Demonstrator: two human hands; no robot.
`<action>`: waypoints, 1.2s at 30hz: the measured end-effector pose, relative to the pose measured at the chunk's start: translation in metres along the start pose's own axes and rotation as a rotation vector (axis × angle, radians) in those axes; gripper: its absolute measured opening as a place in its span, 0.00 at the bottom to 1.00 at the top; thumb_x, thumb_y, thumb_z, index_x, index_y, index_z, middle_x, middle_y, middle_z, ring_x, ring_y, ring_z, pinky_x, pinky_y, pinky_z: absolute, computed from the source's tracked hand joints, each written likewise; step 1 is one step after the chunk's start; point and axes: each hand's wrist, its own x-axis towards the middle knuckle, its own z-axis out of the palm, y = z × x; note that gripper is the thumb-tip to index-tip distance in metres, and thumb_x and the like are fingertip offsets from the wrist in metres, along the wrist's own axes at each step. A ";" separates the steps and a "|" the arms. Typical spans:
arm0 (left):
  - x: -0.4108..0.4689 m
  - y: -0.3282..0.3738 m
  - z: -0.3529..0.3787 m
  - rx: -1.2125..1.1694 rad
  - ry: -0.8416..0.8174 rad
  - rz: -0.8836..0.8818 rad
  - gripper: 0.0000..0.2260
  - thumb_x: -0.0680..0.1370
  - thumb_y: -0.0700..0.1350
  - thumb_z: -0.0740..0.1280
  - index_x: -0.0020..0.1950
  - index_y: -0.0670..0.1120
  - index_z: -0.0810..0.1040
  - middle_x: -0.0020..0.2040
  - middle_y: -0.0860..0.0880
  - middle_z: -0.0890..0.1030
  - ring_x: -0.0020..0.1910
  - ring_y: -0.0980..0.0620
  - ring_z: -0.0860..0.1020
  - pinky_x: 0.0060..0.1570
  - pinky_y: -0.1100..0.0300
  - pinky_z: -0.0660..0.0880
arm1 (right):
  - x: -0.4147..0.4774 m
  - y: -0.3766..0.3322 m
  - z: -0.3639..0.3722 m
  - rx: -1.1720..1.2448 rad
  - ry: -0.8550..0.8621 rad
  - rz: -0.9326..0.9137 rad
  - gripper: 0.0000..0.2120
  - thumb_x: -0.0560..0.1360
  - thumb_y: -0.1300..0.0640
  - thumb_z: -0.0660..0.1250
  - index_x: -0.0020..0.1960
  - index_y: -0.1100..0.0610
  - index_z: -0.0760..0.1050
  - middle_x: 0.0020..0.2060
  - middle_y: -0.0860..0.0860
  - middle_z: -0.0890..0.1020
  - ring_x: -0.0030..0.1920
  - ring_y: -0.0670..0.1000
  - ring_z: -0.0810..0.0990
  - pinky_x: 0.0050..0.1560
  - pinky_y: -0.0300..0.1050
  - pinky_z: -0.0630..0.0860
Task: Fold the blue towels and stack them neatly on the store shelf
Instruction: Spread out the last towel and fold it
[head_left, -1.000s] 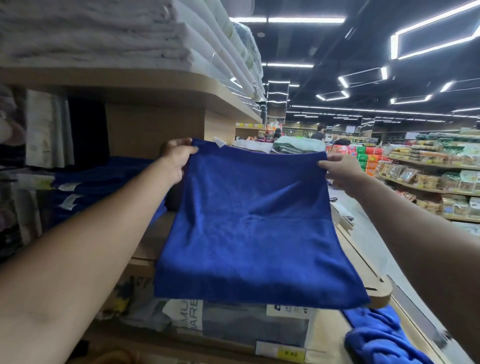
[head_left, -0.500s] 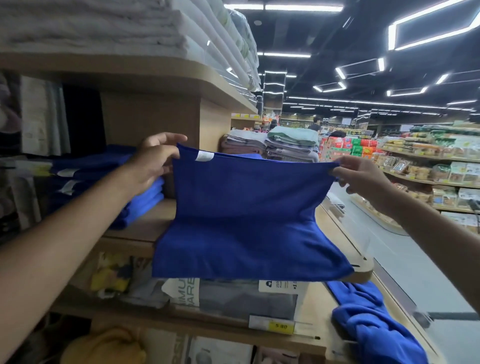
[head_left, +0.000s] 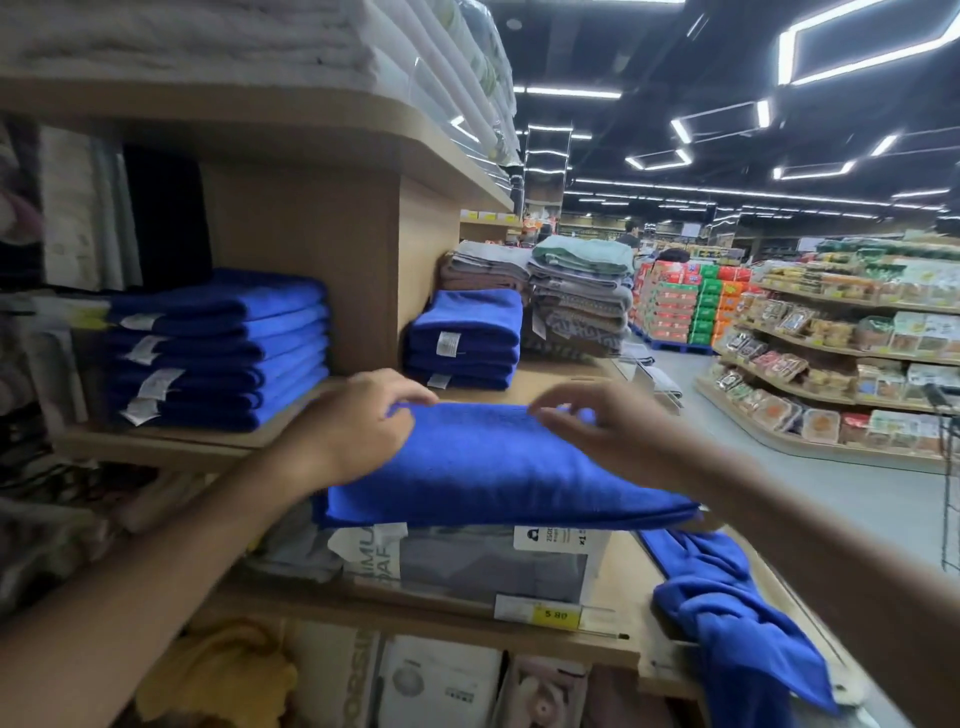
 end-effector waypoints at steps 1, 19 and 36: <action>0.009 0.005 0.015 0.072 -0.048 -0.010 0.19 0.77 0.49 0.57 0.63 0.55 0.80 0.64 0.54 0.80 0.63 0.54 0.76 0.66 0.53 0.71 | 0.015 -0.010 0.019 0.029 -0.038 0.013 0.12 0.82 0.46 0.62 0.62 0.45 0.80 0.46 0.47 0.83 0.36 0.36 0.78 0.38 0.29 0.70; 0.017 -0.010 0.057 0.431 -0.348 -0.203 0.28 0.83 0.61 0.44 0.83 0.56 0.50 0.83 0.58 0.49 0.81 0.57 0.48 0.79 0.48 0.46 | -0.017 0.065 0.029 -0.319 -0.309 0.467 0.54 0.67 0.18 0.39 0.83 0.50 0.49 0.83 0.47 0.51 0.81 0.48 0.50 0.79 0.51 0.52; 0.077 0.021 0.081 0.385 -0.517 -0.185 0.29 0.82 0.58 0.45 0.83 0.52 0.51 0.83 0.54 0.49 0.82 0.53 0.47 0.78 0.43 0.44 | 0.066 0.086 -0.005 -0.333 -0.439 0.694 0.38 0.64 0.22 0.68 0.48 0.56 0.71 0.50 0.51 0.78 0.46 0.52 0.78 0.38 0.45 0.74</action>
